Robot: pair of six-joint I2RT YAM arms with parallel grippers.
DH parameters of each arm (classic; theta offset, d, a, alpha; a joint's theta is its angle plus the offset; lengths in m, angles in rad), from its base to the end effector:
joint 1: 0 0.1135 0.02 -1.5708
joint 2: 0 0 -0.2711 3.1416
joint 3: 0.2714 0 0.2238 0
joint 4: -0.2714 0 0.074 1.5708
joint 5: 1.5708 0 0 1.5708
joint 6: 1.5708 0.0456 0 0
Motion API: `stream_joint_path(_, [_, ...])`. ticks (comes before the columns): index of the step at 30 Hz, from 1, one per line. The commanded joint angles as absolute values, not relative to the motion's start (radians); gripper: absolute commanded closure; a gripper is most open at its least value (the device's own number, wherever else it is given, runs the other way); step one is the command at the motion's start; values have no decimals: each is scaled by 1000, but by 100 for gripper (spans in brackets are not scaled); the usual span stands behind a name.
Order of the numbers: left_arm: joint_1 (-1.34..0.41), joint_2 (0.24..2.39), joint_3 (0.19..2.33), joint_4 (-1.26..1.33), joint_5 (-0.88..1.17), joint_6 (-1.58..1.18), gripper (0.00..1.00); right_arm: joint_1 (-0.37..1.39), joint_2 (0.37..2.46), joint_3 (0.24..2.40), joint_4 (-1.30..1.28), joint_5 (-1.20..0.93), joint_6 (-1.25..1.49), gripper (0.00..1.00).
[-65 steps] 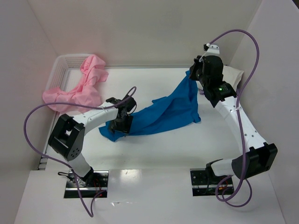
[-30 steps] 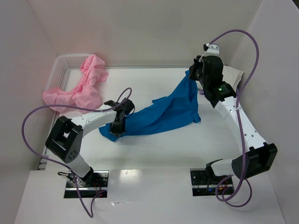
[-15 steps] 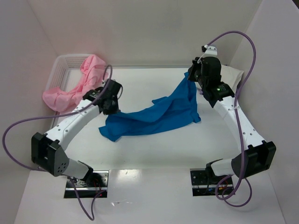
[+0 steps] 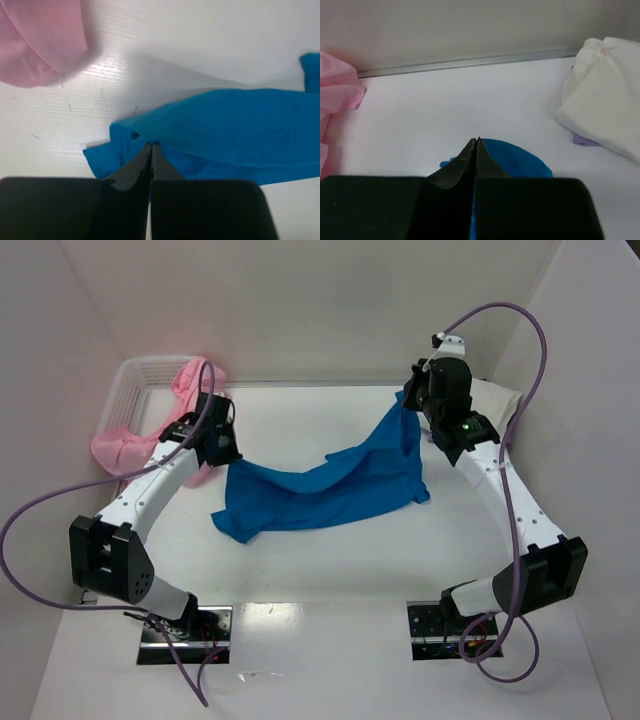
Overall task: Fold and stack the t-shirts
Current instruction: Flatten out the tshirt
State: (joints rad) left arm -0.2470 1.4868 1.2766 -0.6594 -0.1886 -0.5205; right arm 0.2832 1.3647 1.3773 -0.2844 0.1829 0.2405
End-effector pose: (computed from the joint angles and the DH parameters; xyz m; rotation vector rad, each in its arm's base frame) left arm 0.2903 -0.0644 0.3066 -0.4131 2.3877 -0.1192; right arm 0.2844 0.0741 0.4097 0.0888 1.8404 0.1985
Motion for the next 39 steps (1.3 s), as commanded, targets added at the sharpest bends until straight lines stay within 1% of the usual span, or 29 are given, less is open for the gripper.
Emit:
stream_joint_path(1, [-192, 1416, 1451, -594, -199, -460, 100, 272, 1401, 1506, -218, 225, 213, 100])
stream_joint_path(3, [-152, 1405, 1560, -583, -210, -431, 100, 230, 1423, 1632, -218, 225, 213, 100])
stream_joint_path(7, [-97, 1416, 1796, -574, -210, -397, 100, 207, 1433, 1775, -236, 235, 213, 100])
stream_joint_path(10, [-66, 1427, 1902, -565, -210, -359, 100, 196, 1442, 1883, -249, 249, 193, 100])
stream_joint_path(15, [-57, 1427, 1991, -567, -206, -336, 100, 196, 1378, 1917, -268, 310, 172, 100])
stream_joint_path(17, [-57, 1399, 1991, -558, -195, -336, 100, 196, 1324, 1917, -259, 310, 172, 100])
stream_joint_path(24, [-57, 1249, 1973, -540, -297, -316, 100, 196, 1172, 1914, -278, 362, 163, 100])
stream_joint_path(26, [-57, 1221, 1973, -540, -298, -316, 100, 196, 1145, 1927, -291, 362, 163, 100])
stream_joint_path(29, [-57, 1160, 1939, -540, -262, -325, 100, 196, 1091, 1927, -317, 327, 172, 100])
stream_joint_path(32, [-57, 1065, 1866, -555, -219, -353, 100, 196, 1022, 1872, -342, 304, 199, 100])
stream_joint_path(35, [-57, 988, 1874, -627, -207, -353, 100, 196, 965, 1859, -379, 295, 212, 100])
stream_joint_path(39, [-57, 939, 1875, -670, -187, -353, 100, 196, 945, 1870, -422, 262, 212, 100])
